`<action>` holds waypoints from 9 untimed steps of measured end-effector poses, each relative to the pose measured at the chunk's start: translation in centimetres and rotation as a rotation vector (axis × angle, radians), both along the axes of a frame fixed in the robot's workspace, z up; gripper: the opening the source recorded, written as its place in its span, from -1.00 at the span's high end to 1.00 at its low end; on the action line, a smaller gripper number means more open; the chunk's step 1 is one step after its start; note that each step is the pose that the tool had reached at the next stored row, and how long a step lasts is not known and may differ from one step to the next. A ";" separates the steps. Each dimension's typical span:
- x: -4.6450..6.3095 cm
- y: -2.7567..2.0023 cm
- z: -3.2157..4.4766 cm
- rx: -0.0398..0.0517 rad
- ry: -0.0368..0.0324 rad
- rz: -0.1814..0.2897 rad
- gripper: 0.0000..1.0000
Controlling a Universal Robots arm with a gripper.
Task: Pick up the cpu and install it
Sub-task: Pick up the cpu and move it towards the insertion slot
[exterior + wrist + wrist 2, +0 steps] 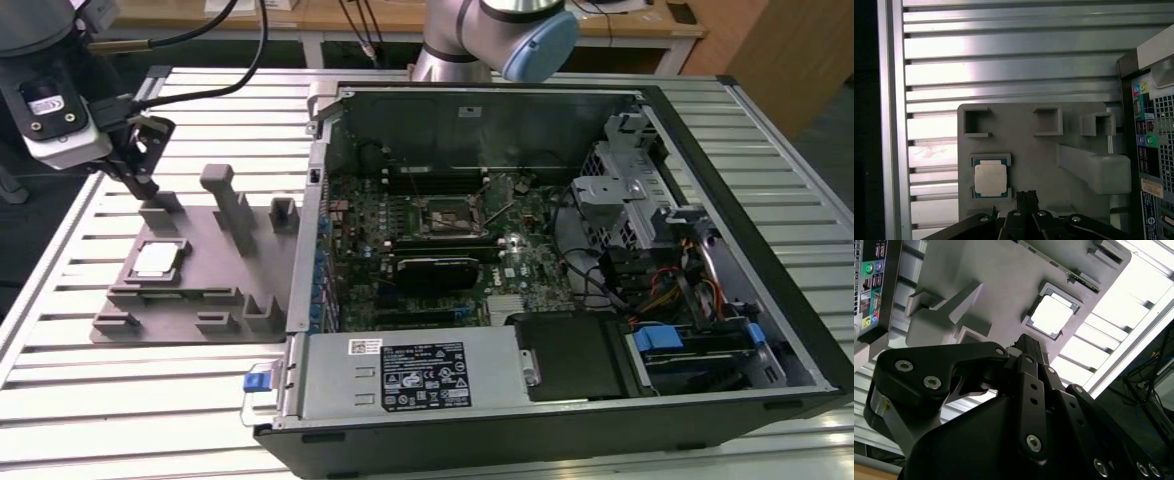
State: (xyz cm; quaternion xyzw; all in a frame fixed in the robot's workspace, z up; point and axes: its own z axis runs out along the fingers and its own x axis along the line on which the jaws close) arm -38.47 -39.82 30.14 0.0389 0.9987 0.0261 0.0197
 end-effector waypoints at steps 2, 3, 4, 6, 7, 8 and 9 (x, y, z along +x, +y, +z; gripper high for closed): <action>-0.2 0.00 -0.03 0.0000 0.0000 0.000 0.79; -0.2 0.00 -0.04 0.0000 0.0000 0.000 0.79; -0.3 0.00 -0.06 0.0001 0.0000 0.000 0.79; -0.6 0.00 -0.10 0.0001 -0.0001 0.000 0.79; -0.7 0.00 -0.12 0.0000 0.0001 0.000 0.79; -0.9 0.00 -0.14 -0.0001 0.0001 0.000 0.79; -1.1 0.00 -0.17 0.0000 0.0001 0.000 0.79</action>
